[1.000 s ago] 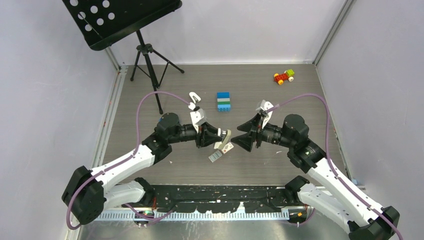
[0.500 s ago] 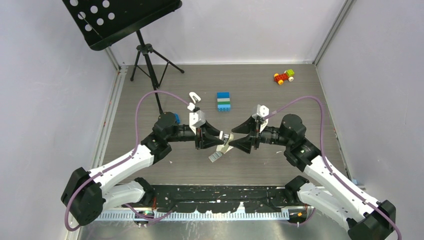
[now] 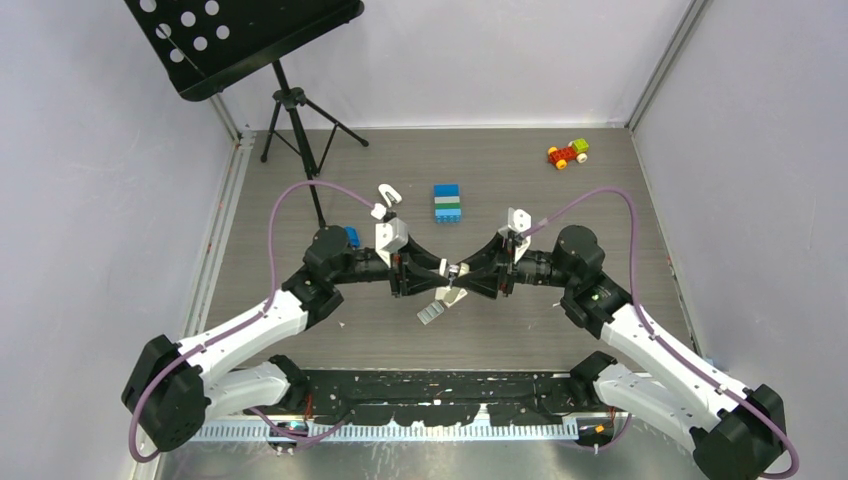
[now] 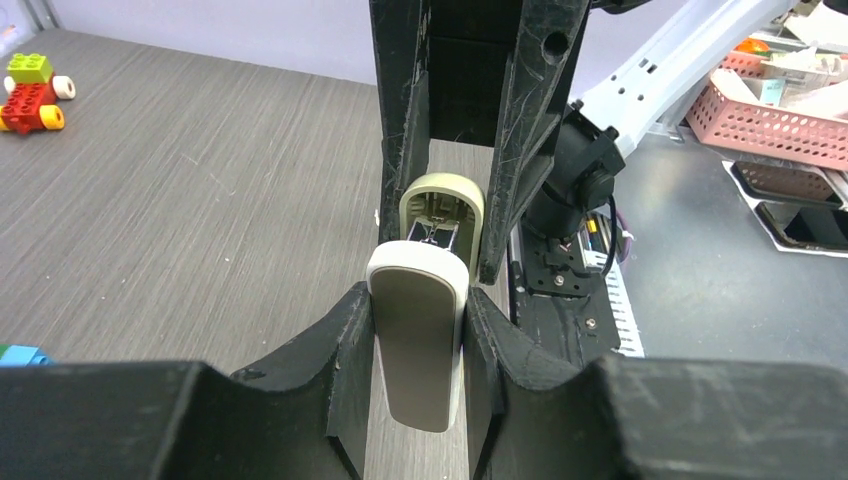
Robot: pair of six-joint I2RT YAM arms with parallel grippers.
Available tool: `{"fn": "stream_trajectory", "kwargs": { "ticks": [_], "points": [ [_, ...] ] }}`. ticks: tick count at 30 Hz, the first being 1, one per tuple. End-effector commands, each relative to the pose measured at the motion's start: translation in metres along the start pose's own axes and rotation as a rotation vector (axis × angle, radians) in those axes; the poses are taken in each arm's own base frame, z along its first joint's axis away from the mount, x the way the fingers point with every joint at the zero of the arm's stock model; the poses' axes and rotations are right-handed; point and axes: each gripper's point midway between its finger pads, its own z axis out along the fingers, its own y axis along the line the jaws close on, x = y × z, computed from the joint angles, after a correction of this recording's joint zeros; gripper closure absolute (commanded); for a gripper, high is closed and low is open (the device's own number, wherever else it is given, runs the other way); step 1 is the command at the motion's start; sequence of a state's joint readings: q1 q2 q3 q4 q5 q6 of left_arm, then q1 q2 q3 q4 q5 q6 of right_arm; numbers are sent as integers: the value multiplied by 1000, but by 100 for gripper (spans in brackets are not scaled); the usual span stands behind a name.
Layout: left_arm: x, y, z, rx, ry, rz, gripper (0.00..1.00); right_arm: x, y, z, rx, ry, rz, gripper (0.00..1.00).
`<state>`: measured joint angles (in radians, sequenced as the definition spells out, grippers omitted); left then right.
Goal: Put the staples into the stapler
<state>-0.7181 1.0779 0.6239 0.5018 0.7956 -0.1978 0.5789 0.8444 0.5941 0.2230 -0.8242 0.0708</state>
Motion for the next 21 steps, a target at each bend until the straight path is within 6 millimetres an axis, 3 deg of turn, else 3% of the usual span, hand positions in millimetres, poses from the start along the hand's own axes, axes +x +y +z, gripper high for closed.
{"fn": "stream_trajectory", "kwargs": {
  "ticks": [1, 5, 12, 16, 21],
  "points": [
    [-35, 0, -6, -61, -125, 83, 100, -14, 2, 1, -8, -47, -61, 97],
    [-32, 16, -20, -202, -169, 61, 100, -15, 7, -3, -15, -54, -68, 100],
    [-24, 18, -45, -299, -238, -2, 100, -25, 8, -7, 11, -113, -55, 100],
    [-17, 24, -65, -404, -297, -50, 100, -46, 6, -15, 48, -231, -59, 100],
    [7, 34, -92, -549, -361, -158, 100, -71, -2, -27, 108, -355, -54, 100]
  ]
}}
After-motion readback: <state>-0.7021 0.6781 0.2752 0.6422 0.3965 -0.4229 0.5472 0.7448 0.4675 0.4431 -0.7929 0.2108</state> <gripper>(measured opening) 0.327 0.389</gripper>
